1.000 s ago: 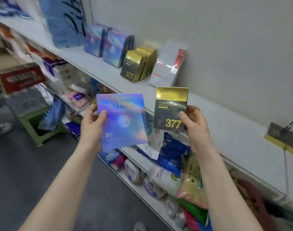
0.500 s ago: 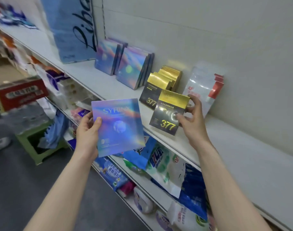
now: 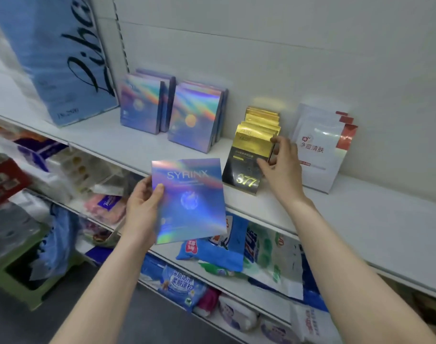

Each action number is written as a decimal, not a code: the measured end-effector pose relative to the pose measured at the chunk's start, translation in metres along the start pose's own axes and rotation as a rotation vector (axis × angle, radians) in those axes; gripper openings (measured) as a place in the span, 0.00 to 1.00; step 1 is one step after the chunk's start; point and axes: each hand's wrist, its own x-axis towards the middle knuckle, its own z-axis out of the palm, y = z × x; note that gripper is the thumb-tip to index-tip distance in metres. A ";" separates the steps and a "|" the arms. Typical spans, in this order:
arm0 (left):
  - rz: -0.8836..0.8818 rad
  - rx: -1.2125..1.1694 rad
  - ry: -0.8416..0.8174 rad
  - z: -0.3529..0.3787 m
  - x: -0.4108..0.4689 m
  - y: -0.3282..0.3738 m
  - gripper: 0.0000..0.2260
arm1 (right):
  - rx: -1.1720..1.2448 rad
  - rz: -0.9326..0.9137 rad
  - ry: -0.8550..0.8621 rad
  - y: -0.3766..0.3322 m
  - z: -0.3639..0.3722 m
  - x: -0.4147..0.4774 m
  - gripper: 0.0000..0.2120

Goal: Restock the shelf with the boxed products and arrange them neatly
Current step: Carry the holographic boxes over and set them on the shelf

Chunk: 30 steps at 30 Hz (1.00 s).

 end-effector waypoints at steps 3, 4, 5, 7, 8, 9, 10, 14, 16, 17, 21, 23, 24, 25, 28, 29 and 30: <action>-0.012 -0.001 -0.047 -0.001 0.008 -0.001 0.08 | -0.172 -0.021 0.061 -0.008 0.000 -0.001 0.26; -0.021 -0.006 -0.063 -0.002 0.011 -0.002 0.08 | -0.209 -0.039 0.090 -0.013 -0.002 -0.002 0.25; -0.031 -0.017 -0.078 -0.003 0.013 -0.001 0.08 | -0.209 -0.074 0.112 -0.020 -0.003 -0.003 0.23; -0.052 -0.027 -0.094 -0.004 0.019 0.000 0.09 | -0.139 -0.187 0.076 -0.039 -0.001 -0.001 0.18; -0.056 -0.026 -0.106 -0.004 0.022 0.001 0.09 | -0.101 -0.237 -0.002 -0.050 0.001 0.001 0.16; -0.055 -0.024 -0.124 -0.003 0.026 0.003 0.09 | -0.075 -0.269 -0.111 -0.060 0.006 0.003 0.15; -0.048 -0.022 -0.145 -0.002 0.030 0.005 0.09 | -0.069 -0.294 -0.236 -0.069 0.011 0.006 0.16; 0.065 0.052 -0.206 0.003 0.055 0.019 0.11 | -0.115 -0.360 -0.528 -0.090 0.033 0.031 0.17; 0.133 0.124 -0.217 0.004 0.071 0.027 0.13 | -0.050 -0.309 -0.588 -0.097 0.038 0.048 0.14; 0.171 0.157 -0.220 0.005 0.079 0.031 0.14 | -0.010 -0.290 -0.603 -0.100 0.040 0.057 0.13; 0.311 0.316 -0.138 0.006 0.115 0.040 0.16 | -0.007 -0.338 -0.510 -0.111 0.054 0.094 0.15; 0.332 0.485 -0.085 0.003 0.131 0.033 0.17 | -0.019 -0.315 -0.426 -0.114 0.061 0.112 0.17; 0.323 0.568 -0.083 0.001 0.136 0.027 0.17 | -0.026 -0.301 -0.383 -0.114 0.065 0.120 0.17; 0.312 0.651 -0.101 -0.001 0.141 0.021 0.18 | -0.037 -0.290 -0.346 -0.113 0.069 0.128 0.17; 0.306 0.901 -0.219 -0.004 0.155 0.006 0.21 | -0.056 -0.261 -0.286 -0.106 0.085 0.144 0.14; 0.308 0.987 -0.267 -0.002 0.160 0.004 0.21 | -0.072 -0.267 -0.278 -0.103 0.091 0.147 0.14; 0.320 1.069 -0.316 -0.001 0.166 0.003 0.22 | -0.107 -0.280 -0.264 -0.100 0.096 0.149 0.15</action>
